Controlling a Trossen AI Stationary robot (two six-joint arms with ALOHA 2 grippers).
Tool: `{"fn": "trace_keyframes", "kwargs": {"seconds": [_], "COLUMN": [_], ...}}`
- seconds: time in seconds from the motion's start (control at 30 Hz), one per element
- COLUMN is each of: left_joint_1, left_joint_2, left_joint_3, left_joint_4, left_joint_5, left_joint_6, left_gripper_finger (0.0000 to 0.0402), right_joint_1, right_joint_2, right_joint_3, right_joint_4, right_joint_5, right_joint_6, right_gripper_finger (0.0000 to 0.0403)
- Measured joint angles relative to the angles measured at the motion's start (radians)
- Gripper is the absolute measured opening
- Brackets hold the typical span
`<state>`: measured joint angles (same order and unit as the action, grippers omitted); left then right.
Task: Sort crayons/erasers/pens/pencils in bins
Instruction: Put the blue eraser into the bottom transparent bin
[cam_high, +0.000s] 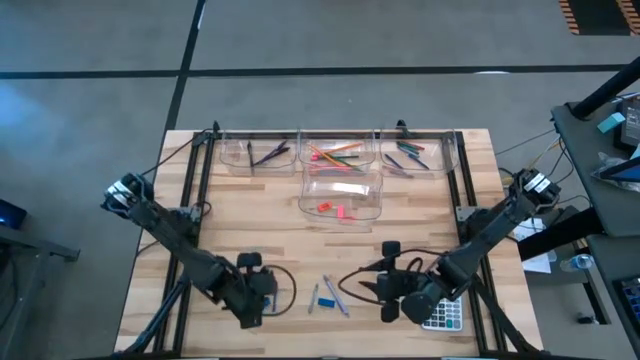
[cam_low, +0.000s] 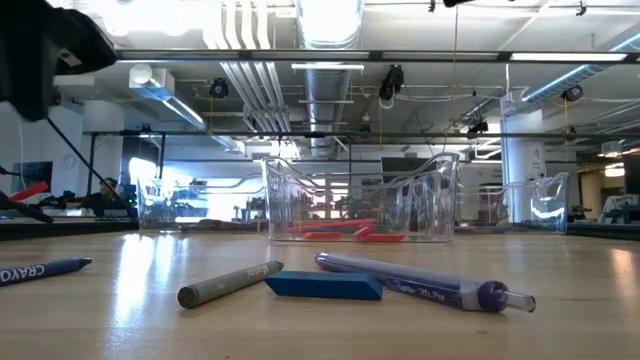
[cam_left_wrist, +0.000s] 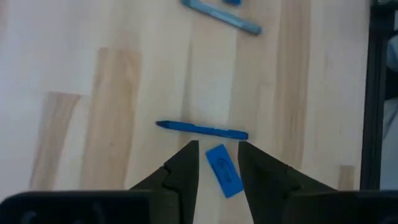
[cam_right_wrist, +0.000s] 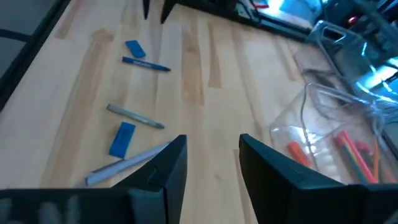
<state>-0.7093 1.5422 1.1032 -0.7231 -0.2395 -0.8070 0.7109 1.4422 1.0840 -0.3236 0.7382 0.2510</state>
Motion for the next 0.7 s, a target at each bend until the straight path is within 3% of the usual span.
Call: {"fn": "trace_keyframes", "kwargs": {"seconds": [0.13, 0.33, 0.53, 0.7], "left_joint_1": [-0.023, -0.031, 0.019, 0.053], "left_joint_2": [0.04, 0.043, 0.042, 0.033], "left_joint_3": [0.02, -0.007, -0.064, -0.123], "left_joint_4": [-0.002, 0.002, 0.059, 0.185], "left_joint_5": [0.0, 0.006, 0.167, 0.217], "left_joint_6": [0.026, 0.199, 0.244, 0.314], "left_gripper_finger": [0.0097, 0.0097, 0.0114, 0.015], "right_joint_1": [0.016, 0.013, 0.013, 0.013], "right_joint_2": [-0.008, -0.007, -0.007, -0.006], "right_joint_3": [0.0, 0.0, 0.0, -0.001], "right_joint_4": [0.007, 0.032, 0.041, 0.045], "right_joint_5": [0.05, 0.078, 0.077, 0.076], "right_joint_6": [-0.008, -0.043, -0.043, -0.043], "right_gripper_finger": [0.0137, 0.0137, 0.0137, 0.0137]}}
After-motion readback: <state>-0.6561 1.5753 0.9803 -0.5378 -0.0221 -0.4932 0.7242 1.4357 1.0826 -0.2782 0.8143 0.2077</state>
